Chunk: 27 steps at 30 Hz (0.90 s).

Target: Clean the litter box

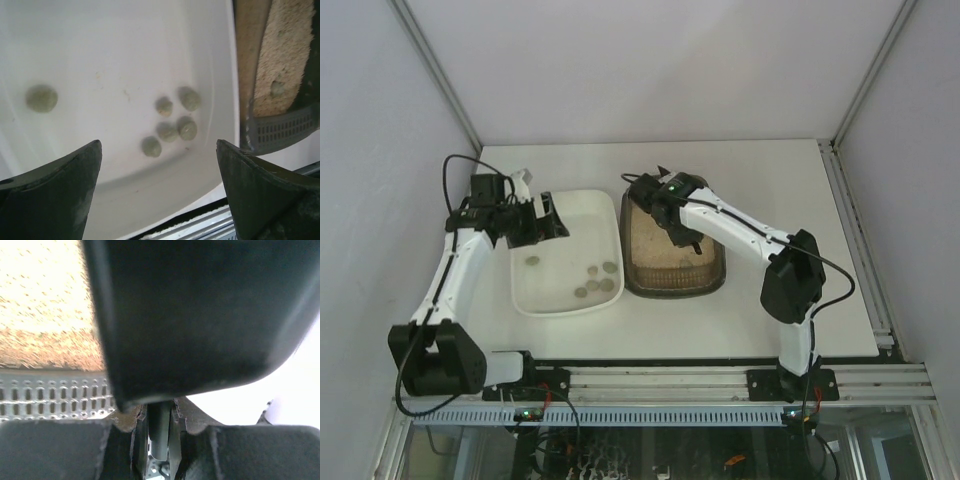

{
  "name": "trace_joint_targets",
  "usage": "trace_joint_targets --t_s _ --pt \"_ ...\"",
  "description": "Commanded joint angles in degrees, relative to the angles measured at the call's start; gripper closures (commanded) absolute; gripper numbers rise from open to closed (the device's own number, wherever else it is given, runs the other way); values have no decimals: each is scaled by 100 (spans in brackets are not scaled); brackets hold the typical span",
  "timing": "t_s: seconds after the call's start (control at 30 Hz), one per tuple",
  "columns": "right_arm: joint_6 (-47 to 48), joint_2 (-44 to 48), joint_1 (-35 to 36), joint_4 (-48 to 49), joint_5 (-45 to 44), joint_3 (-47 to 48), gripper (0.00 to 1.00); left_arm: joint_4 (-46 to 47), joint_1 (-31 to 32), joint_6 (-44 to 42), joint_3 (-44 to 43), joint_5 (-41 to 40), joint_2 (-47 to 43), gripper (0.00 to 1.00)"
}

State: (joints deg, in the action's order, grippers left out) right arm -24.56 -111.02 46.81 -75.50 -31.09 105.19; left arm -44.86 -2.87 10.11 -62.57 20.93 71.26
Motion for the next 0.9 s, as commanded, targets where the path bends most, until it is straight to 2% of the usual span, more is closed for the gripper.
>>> trace_joint_targets --t_s 0.0,0.13,0.23,0.4,0.57,0.87 --pt "-229 -99 41 -468 -43 -153 100 496 319 613 -1028 442 560 0" --pt "-170 -509 -145 -532 40 -7 100 627 590 856 -1505 573 909 0" --pt "-121 -845 -159 -693 -22 194 100 743 617 1006 -1524 740 975 0" --pt "25 -1152 -285 -705 20 286 100 903 621 811 -1116 597 703 0" --pt "76 -1389 -393 -747 -553 404 100 969 615 573 -631 336 342 0" --pt "27 -1905 -474 -913 -1008 787 100 1076 616 355 -54 168 -50 0"
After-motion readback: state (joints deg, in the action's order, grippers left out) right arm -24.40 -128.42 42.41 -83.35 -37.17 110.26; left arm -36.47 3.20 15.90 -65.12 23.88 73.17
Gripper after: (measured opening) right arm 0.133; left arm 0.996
